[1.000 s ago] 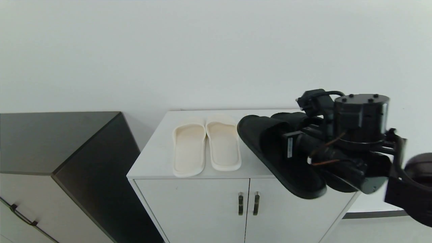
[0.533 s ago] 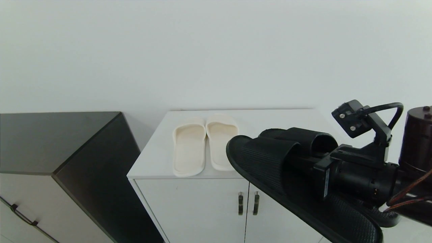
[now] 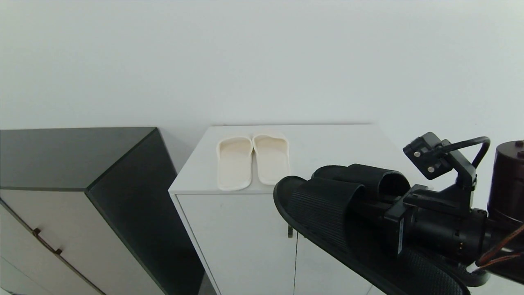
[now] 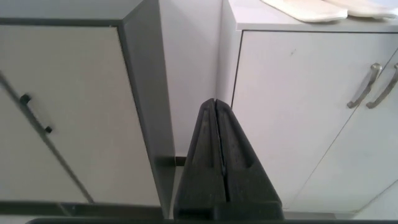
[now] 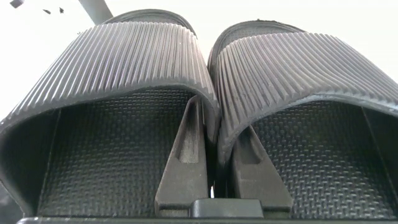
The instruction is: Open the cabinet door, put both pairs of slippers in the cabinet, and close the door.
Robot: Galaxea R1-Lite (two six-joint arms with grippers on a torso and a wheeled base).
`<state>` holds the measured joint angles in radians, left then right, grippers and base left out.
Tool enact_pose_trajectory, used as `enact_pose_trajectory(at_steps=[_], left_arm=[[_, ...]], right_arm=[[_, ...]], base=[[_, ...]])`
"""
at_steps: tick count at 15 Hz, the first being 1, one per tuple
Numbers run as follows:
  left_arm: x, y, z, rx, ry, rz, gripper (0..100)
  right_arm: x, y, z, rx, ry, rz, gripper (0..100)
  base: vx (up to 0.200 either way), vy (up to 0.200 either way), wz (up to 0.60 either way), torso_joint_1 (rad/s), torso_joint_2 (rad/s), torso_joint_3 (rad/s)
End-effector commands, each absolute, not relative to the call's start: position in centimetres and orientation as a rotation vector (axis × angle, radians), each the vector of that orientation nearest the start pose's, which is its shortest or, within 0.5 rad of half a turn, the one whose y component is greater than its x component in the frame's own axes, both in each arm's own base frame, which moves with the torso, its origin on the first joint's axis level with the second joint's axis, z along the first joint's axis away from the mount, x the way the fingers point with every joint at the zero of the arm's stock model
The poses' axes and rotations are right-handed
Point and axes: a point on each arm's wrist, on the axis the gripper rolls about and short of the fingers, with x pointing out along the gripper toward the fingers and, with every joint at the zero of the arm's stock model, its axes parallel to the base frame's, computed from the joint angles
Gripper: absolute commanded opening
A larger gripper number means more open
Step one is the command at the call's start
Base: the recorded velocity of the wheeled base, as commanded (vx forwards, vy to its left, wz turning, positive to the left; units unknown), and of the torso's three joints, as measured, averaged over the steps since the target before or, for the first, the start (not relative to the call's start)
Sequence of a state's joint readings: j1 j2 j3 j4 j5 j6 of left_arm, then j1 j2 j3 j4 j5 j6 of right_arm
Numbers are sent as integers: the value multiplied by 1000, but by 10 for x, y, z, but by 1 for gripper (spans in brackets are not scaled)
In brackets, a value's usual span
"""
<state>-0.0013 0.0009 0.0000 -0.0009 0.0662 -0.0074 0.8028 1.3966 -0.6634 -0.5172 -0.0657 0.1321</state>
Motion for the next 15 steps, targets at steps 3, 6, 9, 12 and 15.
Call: enact_pose_trajectory(at_steps=[3, 6, 9, 12, 15], left_arm=[[-23, 2, 76, -9, 0, 64, 0], [-23, 2, 76, -9, 0, 64, 0], [-23, 2, 76, -9, 0, 66, 0], [-23, 2, 76, -9, 0, 64, 0], [-23, 2, 76, -9, 0, 64, 0]], right_arm=[[158, 162, 210, 27, 257, 721, 0], [153, 159, 205, 24, 276, 776, 0], [144, 153, 206, 33, 278, 870, 0], [142, 153, 203, 27, 288, 883, 0], [142, 153, 203, 28, 287, 887, 0]], base=[[0, 0, 0, 0, 0, 0], [0, 0, 0, 0, 0, 0], [0, 0, 0, 0, 0, 0], [0, 0, 0, 0, 0, 0], [0, 0, 0, 0, 0, 0]])
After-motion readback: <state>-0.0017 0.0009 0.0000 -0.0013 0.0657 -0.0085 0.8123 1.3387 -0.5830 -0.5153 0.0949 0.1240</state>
